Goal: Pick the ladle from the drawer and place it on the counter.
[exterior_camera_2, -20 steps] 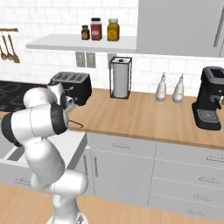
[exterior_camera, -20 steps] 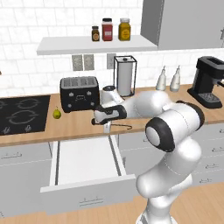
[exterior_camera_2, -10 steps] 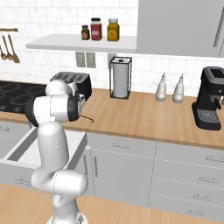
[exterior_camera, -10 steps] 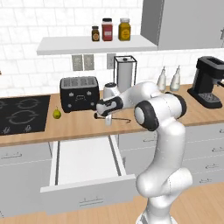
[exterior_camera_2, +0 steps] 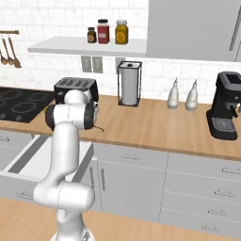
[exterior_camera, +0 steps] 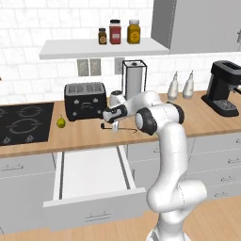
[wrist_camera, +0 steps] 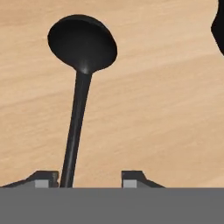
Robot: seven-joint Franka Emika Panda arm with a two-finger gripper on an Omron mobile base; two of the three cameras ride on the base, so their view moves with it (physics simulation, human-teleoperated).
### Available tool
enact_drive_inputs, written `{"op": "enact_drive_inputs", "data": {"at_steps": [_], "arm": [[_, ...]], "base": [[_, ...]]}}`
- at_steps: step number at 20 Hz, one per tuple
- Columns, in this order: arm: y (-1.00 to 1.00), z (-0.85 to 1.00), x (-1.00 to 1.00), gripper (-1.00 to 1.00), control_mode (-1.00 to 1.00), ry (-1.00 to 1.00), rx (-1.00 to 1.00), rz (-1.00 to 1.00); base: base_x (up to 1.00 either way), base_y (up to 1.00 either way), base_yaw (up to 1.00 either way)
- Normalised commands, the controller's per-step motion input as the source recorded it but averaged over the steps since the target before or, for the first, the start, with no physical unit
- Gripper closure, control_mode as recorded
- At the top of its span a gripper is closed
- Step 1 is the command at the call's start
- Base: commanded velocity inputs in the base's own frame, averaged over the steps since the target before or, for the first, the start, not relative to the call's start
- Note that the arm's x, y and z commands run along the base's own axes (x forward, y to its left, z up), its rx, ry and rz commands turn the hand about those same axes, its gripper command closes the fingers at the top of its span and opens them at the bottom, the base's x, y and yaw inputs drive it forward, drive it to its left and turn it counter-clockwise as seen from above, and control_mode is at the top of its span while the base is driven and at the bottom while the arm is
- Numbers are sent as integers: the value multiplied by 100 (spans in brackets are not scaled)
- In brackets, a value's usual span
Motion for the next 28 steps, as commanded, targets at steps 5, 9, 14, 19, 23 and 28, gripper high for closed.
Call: {"op": "enact_drive_inputs", "data": {"at_steps": [5,9,14,19,23,28], "arm": [[0,-1,14,-100,-100,-6,0,0],[0,24,-70,-100,-100,-15,0,0],[-3,71,-91,-100,-100,-12,0,0],[-15,62,-100,-100,-100,-21,0,0],[-12,57,-100,-100,-100,-26,0,0],[-3,49,-100,-100,-100,-27,0,0]], "base": [[0,0,0],[0,0,0],[0,0,0],[0,0,0],[0,0,0],[0,0,0]]}}
